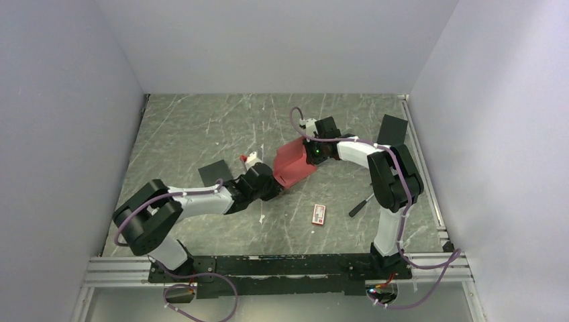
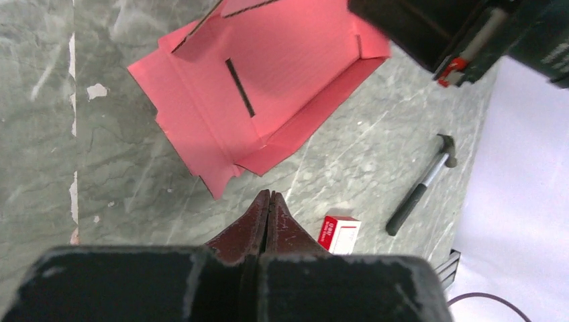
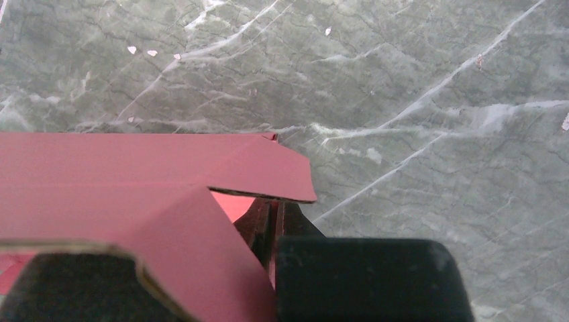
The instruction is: Fold the paper box
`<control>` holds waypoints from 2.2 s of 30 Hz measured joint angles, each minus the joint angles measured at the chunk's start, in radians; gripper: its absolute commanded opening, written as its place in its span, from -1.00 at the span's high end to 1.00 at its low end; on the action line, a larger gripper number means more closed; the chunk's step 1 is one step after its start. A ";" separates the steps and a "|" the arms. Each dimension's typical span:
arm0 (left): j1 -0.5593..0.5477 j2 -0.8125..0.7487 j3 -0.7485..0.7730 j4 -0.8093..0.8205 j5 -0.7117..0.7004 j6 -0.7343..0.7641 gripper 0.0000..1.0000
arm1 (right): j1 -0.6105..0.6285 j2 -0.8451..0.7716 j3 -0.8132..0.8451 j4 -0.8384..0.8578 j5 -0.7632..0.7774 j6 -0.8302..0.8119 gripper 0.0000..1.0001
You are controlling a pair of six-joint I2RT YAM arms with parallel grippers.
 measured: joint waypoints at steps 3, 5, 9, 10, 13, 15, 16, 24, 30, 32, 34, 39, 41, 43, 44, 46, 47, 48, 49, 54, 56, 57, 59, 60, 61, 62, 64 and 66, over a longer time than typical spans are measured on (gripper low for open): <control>0.000 0.048 0.002 0.010 0.032 0.003 1.00 | 0.000 0.000 0.000 0.000 0.000 0.002 1.00; 0.000 0.076 0.005 0.008 0.042 0.003 1.00 | 0.000 0.000 0.000 0.000 0.000 0.003 1.00; 0.000 0.113 0.029 -0.005 0.046 0.004 1.00 | 0.000 0.000 0.000 0.000 0.000 0.003 1.00; 0.000 0.116 0.035 -0.009 0.045 0.004 1.00 | 0.000 0.000 0.000 0.000 0.000 0.003 1.00; 0.000 0.121 0.056 -0.017 0.035 0.006 1.00 | 0.000 0.000 0.000 0.000 0.000 0.003 1.00; 0.001 0.122 0.069 -0.026 0.029 0.008 1.00 | 0.000 0.000 0.000 0.000 0.000 0.003 1.00; 0.002 0.124 0.078 -0.031 0.026 0.008 1.00 | 0.000 0.000 0.000 0.000 0.000 0.003 1.00; 0.018 0.162 0.118 -0.039 0.014 0.013 1.00 | 0.000 0.000 0.000 0.000 0.000 0.004 1.00; 0.021 0.170 0.127 -0.080 -0.001 0.031 0.99 | 0.003 0.000 0.000 0.000 0.000 0.006 1.00; 0.022 0.171 0.132 -0.084 -0.005 0.034 0.99 | 0.004 0.000 0.000 0.000 0.000 0.006 1.00; 0.023 0.174 0.137 -0.085 -0.006 0.037 1.00 | 0.005 0.000 0.000 0.000 0.000 0.006 1.00; 0.027 0.206 0.168 -0.086 -0.006 0.056 1.00 | 0.006 0.000 0.000 0.000 0.001 0.006 1.00; 0.029 0.217 0.180 -0.087 -0.005 0.063 1.00 | 0.006 0.000 0.000 0.000 0.003 0.006 1.00; 0.031 0.227 0.192 -0.086 -0.003 0.071 1.00 | 0.006 0.000 0.000 0.000 0.005 0.006 1.00; 0.032 0.232 0.196 -0.086 -0.003 0.077 1.00 | 0.006 0.000 0.000 0.000 0.007 0.006 1.00; 0.033 0.243 0.203 -0.086 0.002 0.084 1.00 | 0.006 0.000 0.000 0.000 0.008 0.006 1.00; 0.033 0.249 0.206 -0.086 0.005 0.087 1.00 | 0.006 0.000 0.000 0.000 0.008 0.006 1.00; 0.034 0.255 0.210 -0.085 0.008 0.090 1.00 | 0.006 0.000 0.000 0.000 0.008 0.006 1.00; 0.034 0.261 0.212 -0.084 0.012 0.095 1.00 | 0.007 0.000 0.000 0.000 0.008 0.006 1.00; 0.037 0.277 0.225 -0.082 0.037 0.133 0.99 | 0.008 0.000 0.000 0.000 0.010 0.005 1.00; 0.037 0.283 0.232 -0.080 0.047 0.150 0.99 | 0.008 0.000 0.000 0.001 0.011 0.002 1.00; 0.039 0.286 0.236 -0.079 0.053 0.165 0.99 | 0.008 0.000 0.000 0.001 0.011 0.002 1.00; 0.040 0.292 0.244 -0.077 0.064 0.185 1.00 | 0.008 0.000 0.000 0.001 0.012 -0.001 1.00; 0.042 0.298 0.249 -0.075 0.070 0.193 1.00 | 0.009 0.000 0.000 0.001 0.013 -0.002 1.00; 0.043 0.304 0.256 -0.069 0.077 0.206 1.00 | 0.010 0.000 0.000 0.001 0.015 -0.002 1.00; 0.044 0.310 0.261 -0.064 0.083 0.214 1.00 | 0.010 0.000 0.000 0.000 0.016 -0.002 1.00; 0.047 0.319 0.269 -0.056 0.092 0.234 1.00 | 0.010 0.000 0.000 0.000 0.019 -0.001 1.00; 0.048 0.323 0.275 -0.055 0.098 0.251 1.00 | 0.010 0.000 0.000 0.000 0.021 -0.001 1.00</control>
